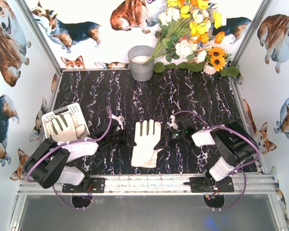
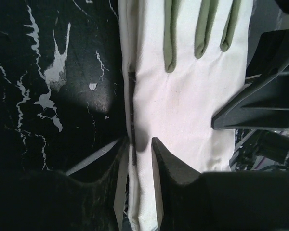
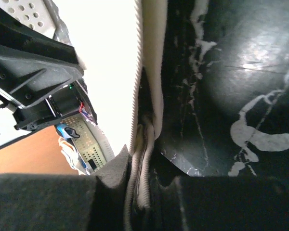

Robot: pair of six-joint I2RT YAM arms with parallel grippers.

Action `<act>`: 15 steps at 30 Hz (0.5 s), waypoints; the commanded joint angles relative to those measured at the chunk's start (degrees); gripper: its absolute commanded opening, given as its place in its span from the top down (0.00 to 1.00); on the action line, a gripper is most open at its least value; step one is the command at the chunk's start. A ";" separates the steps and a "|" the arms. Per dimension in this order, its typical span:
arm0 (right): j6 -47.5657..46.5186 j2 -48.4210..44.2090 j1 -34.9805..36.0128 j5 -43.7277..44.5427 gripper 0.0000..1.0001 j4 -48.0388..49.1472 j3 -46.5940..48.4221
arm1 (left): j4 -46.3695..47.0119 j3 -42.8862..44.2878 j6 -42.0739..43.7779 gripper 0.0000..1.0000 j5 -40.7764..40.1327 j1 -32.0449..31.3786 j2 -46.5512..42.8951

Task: Put the gloves into the storage basket
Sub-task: Pick up the glove from the center of the board.

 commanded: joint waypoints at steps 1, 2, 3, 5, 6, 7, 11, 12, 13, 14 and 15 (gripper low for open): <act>-4.04 -4.78 -0.23 -1.88 1.00 -0.23 3.62 | 1.03 -0.74 0.81 0.77 2.47 2.67 -4.86; -5.58 -5.84 -0.46 -2.25 1.00 -2.67 4.66 | 0.66 -0.80 1.26 0.75 2.87 3.27 -6.19; -7.42 -7.03 -0.80 -2.62 1.00 -5.45 5.83 | 0.24 -0.79 1.70 0.73 3.27 3.77 -7.52; -11.74 -9.48 -1.31 -3.06 1.00 -12.05 8.56 | -0.05 -0.95 2.23 0.67 4.15 4.88 -10.40; -14.24 -10.79 -1.52 -3.30 1.00 -15.16 10.04 | -0.06 -1.12 2.30 0.62 4.75 5.54 -11.85; -16.52 -11.97 -1.70 -3.49 1.00 -18.53 11.51 | 0.08 -1.30 2.28 0.56 5.47 6.24 -13.24; -23.91 -16.24 -2.39 -5.81 1.00 -28.93 17.86 | 1.80 -1.90 1.73 0.35 9.09 8.73 -17.79; -25.71 -17.40 -2.39 -6.63 1.00 -31.73 19.40 | 2.77 -1.88 1.26 0.29 10.90 8.99 -18.61; -26.76 -18.27 -2.39 -7.67 1.00 -33.20 20.71 | 3.87 -1.76 0.75 0.26 12.22 9.11 -19.02; -27.76 -19.17 -2.39 -9.08 1.00 -33.96 22.28 | 5.65 -1.62 0.15 0.22 13.44 9.08 -19.38; -28.28 -19.94 -2.39 -10.36 1.00 -34.44 23.40 | 7.46 -1.72 -0.68 0.19 14.62 9.11 -19.57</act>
